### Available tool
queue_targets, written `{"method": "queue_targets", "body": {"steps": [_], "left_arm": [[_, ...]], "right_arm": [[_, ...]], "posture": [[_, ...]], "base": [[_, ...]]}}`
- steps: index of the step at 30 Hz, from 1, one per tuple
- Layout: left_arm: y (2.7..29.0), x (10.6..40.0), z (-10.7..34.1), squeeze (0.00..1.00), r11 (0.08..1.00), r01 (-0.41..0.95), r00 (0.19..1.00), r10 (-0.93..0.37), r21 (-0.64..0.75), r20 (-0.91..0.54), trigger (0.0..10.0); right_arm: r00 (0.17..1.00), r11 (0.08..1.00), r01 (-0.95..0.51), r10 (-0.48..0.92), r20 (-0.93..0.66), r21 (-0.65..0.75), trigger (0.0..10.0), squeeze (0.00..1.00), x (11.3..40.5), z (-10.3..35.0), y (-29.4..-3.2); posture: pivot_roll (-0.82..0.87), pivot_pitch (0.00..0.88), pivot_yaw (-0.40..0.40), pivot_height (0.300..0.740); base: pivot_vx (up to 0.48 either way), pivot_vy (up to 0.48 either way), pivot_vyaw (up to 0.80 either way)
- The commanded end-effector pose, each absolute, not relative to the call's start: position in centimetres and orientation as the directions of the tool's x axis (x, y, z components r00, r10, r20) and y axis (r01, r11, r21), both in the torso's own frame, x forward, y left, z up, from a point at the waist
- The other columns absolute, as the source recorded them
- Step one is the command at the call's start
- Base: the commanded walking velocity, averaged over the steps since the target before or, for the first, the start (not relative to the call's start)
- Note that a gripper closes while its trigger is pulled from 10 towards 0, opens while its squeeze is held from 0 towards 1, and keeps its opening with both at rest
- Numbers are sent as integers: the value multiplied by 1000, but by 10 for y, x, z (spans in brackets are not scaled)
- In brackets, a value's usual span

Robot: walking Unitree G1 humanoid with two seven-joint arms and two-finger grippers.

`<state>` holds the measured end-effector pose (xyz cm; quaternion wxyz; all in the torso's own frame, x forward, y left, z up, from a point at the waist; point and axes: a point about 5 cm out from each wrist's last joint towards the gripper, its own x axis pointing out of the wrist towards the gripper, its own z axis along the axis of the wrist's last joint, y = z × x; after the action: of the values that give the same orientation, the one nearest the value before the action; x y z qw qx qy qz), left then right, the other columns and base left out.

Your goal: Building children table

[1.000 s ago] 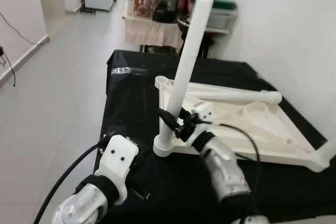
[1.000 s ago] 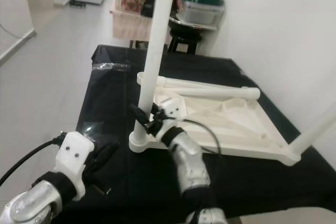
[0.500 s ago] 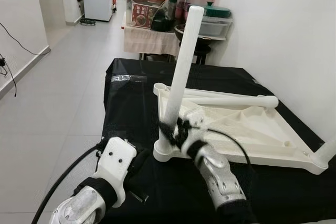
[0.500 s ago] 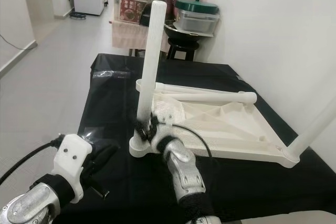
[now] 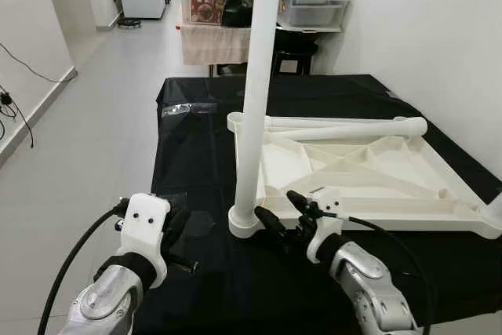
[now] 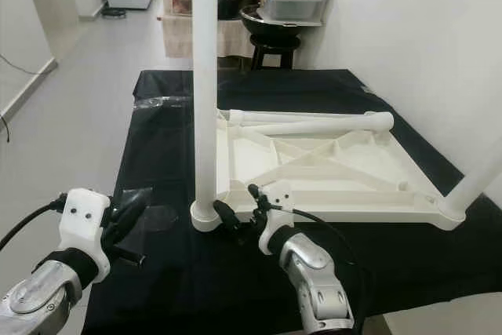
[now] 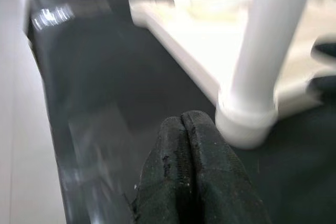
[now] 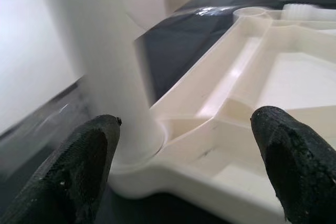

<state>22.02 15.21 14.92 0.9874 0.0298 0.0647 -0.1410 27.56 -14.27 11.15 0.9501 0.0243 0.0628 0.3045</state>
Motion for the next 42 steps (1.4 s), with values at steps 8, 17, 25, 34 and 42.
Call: {"method": "queue_targets", "body": {"steps": [8, 17, 25, 34, 42], "left_arm": [[161, 221, 109, 0, 970, 244, 940, -241, -21, -242, 10000], [156, 218, 91, 0, 968, 250, 934, -238, 12, -267, 10000], [155, 223, 88, 0, 963, 267, 937, -254, 23, -240, 10000], [152, 231, 93, 0, 962, 273, 945, -264, 20, -193, 10000], [145, 246, 107, 0, 953, 302, 946, -301, -8, -123, 10000]], "right_arm": [[665, 701, -710, 698, -267, 63, 10000, 0, 239, 97, -159], [475, 528, -835, 834, -281, 157, 10000, 0, 217, 92, -143], [447, 503, -852, 845, -294, 149, 10000, 0, 217, 94, -144], [515, 546, -834, 822, -242, 79, 10000, 0, 235, 105, -139], [695, 699, -715, 710, -113, -6, 10000, 0, 274, 124, -124]], "posture": [[22, 0, -39, 740], [32, 0, -54, 740], [25, 0, -55, 740], [28, 0, -45, 740], [25, 0, -29, 740]], "base": [[0, 0, 0], [0, 213, 0], [0, 480, 0], [0, 480, 0], [0, 480, 0]]}}
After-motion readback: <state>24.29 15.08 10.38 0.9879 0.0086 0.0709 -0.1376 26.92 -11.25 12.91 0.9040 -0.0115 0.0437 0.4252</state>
